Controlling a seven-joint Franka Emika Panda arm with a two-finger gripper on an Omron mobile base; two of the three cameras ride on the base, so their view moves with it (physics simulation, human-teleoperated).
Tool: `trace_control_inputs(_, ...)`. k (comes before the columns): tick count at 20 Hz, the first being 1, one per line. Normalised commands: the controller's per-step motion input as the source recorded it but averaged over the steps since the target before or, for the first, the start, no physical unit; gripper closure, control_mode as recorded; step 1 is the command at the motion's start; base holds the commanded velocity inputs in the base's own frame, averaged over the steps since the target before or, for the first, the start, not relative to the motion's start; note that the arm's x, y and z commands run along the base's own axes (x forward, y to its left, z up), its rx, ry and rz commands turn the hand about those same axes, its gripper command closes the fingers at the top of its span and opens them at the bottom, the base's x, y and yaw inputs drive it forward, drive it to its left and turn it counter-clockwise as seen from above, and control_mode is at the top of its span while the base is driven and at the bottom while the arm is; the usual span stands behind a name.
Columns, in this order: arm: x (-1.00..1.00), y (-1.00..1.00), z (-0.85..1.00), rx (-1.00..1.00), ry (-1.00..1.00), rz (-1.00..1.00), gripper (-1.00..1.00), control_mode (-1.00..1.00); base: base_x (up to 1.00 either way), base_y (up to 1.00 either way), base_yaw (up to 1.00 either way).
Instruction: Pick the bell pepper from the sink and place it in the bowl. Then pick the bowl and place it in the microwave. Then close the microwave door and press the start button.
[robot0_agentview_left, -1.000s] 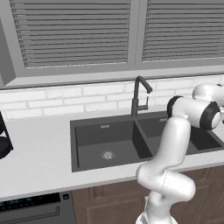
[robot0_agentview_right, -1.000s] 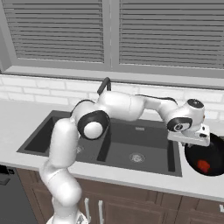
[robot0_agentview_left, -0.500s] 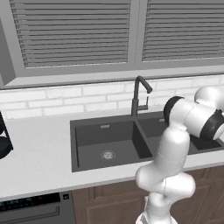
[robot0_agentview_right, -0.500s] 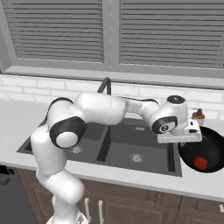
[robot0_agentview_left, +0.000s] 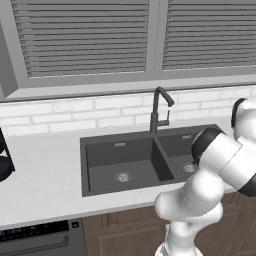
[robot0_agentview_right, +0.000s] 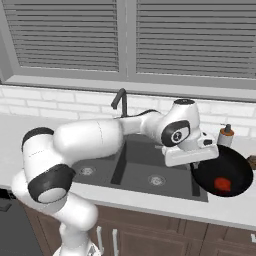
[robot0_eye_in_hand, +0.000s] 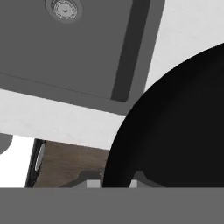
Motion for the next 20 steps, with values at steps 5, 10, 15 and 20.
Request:
trace_control_inputs(5,-0.48,0.63,0.29,0.0,0.2,0.18,1.0,-1.0,0.0,0.0,0.0)
trace_control_inputs(10,-0.46,0.62,0.25,0.0,0.19,0.18,1.0,-1.0,0.0,0.0,0.0)
trace_control_inputs(15,-0.32,0.5,0.28,0.0,0.16,0.2,1.0,-1.0,0.0,0.0,0.0)
trace_control_inputs(20,-0.19,0.44,0.03,0.02,0.01,0.22,1.0,-1.0,0.0,0.0,0.0)
